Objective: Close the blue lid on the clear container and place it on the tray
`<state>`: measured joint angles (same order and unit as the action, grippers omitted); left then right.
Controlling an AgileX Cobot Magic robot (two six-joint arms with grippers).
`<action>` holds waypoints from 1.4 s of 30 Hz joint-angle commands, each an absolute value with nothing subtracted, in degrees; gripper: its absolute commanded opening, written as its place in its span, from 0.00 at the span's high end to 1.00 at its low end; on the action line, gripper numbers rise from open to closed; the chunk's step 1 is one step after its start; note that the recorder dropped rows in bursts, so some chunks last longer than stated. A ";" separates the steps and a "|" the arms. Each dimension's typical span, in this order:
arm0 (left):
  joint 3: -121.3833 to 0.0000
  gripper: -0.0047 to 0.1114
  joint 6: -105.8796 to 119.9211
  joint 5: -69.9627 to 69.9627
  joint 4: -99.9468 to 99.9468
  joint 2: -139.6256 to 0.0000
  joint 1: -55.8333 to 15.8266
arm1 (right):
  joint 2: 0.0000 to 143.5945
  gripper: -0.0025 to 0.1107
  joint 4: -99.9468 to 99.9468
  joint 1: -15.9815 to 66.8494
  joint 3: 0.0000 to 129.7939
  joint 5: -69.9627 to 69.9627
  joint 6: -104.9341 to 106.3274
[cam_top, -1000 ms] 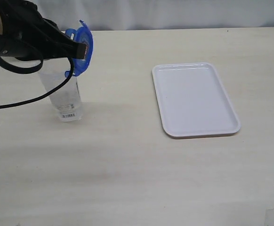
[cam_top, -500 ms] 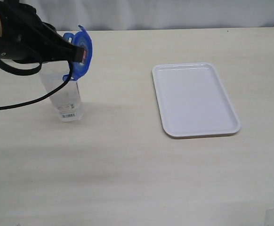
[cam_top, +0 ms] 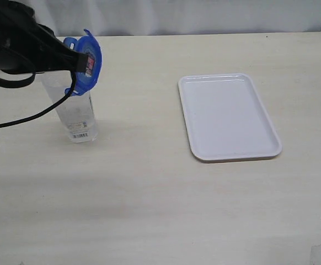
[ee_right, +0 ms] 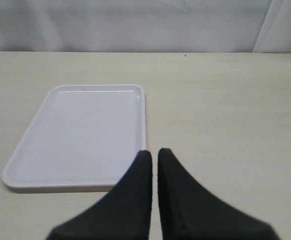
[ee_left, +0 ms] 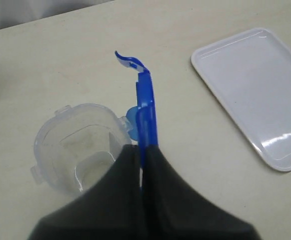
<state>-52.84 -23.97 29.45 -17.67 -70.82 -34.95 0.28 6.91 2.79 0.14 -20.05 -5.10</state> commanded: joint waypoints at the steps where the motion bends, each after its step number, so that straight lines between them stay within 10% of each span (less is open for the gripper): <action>1: -52.71 0.96 -24.09 30.46 -18.10 -70.37 -33.35 | 0.00 0.94 6.76 2.84 0.00 -19.82 -4.76; 42: -52.71 0.96 -22.24 30.85 -19.44 -70.47 -27.73 | 0.00 0.94 6.76 2.84 0.00 -19.82 -4.76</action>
<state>-52.71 -22.29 31.56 -18.27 -70.82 -27.88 0.28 6.91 2.79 0.14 -20.05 -5.10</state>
